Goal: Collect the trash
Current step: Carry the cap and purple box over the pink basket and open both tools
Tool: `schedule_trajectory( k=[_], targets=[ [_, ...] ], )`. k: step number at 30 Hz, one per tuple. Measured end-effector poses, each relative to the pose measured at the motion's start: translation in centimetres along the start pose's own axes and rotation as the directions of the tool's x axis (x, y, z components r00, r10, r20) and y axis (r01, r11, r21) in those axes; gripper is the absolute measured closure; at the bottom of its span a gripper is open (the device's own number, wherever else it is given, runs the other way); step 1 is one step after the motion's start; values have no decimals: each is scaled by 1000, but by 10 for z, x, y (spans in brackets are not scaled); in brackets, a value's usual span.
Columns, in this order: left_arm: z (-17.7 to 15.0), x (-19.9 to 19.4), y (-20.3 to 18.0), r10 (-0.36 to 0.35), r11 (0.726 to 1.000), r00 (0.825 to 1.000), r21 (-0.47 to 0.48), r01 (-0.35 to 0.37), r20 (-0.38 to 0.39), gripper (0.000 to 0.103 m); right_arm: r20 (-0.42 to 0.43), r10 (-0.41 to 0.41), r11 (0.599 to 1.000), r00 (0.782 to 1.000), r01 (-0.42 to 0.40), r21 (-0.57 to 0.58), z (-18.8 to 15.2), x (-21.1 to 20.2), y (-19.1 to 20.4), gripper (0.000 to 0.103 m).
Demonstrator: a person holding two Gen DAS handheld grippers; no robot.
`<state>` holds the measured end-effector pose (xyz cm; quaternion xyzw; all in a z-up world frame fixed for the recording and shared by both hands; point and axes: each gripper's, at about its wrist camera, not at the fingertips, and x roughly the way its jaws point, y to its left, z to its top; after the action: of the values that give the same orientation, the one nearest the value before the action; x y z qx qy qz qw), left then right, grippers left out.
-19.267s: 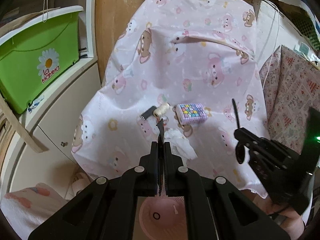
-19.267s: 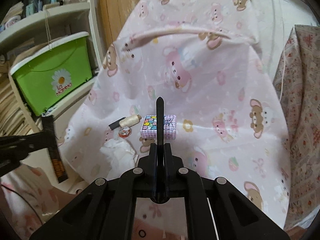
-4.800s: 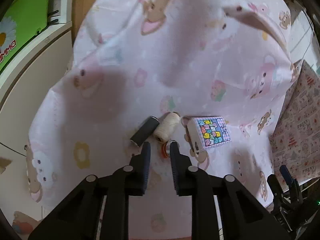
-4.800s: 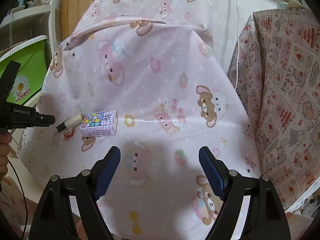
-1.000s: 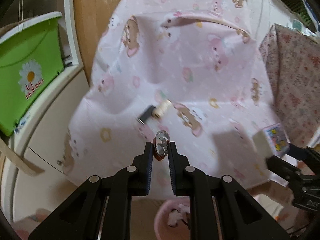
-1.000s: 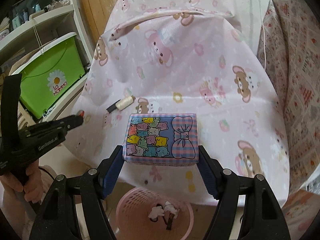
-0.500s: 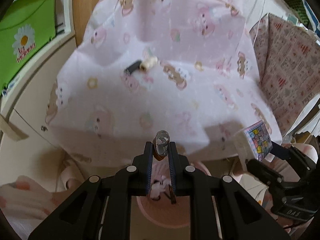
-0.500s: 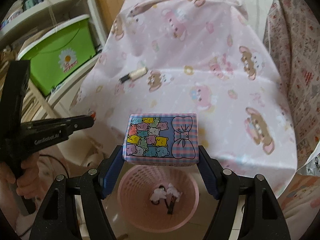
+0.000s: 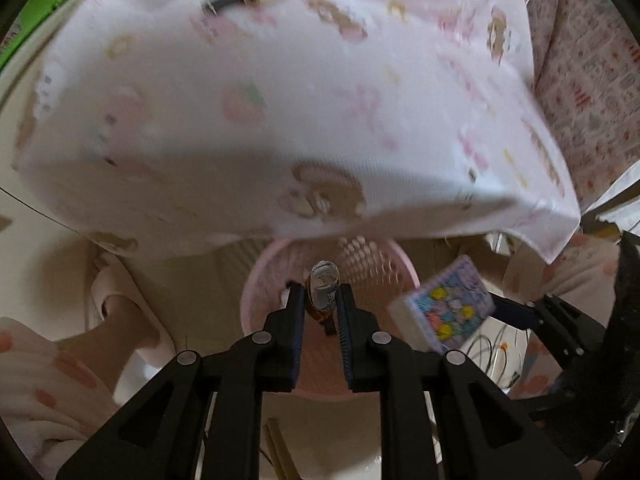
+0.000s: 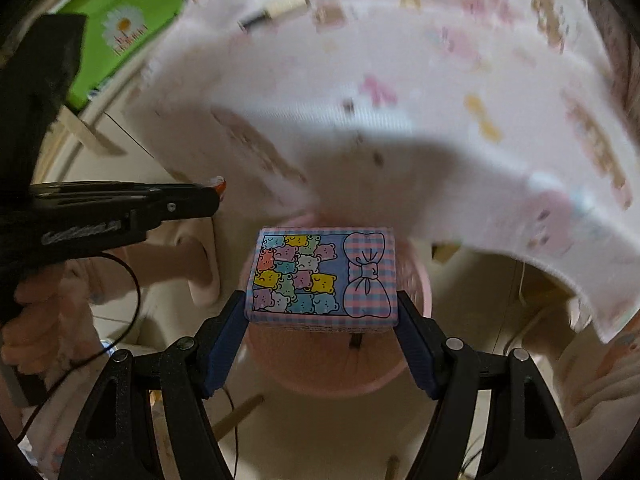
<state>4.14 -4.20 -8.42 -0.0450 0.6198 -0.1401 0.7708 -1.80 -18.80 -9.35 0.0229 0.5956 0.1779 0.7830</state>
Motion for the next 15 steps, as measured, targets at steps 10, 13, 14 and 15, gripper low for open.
schedule_trajectory(
  k=[10, 13, 14, 15],
  targets=[
    [-5, 65, -2, 62, 997, 982, -25, -68, -179, 87, -201, -117, 993, 973, 114, -28, -4, 83, -7, 29],
    [-7, 81, 5, 83, 995, 971, -41, -95, -223, 87, -242, -146, 989, 959, 141, -38, -6, 102, -12, 29],
    [-8, 87, 8, 81, 994, 967, -54, -96, -242, 87, -259, -157, 988, 953, 150, -47, -7, 109, -14, 29],
    [-10, 93, 12, 77, 993, 962, -67, -98, -261, 87, -277, -166, 986, 946, 159, -45, -8, 117, -15, 29]
  ],
)
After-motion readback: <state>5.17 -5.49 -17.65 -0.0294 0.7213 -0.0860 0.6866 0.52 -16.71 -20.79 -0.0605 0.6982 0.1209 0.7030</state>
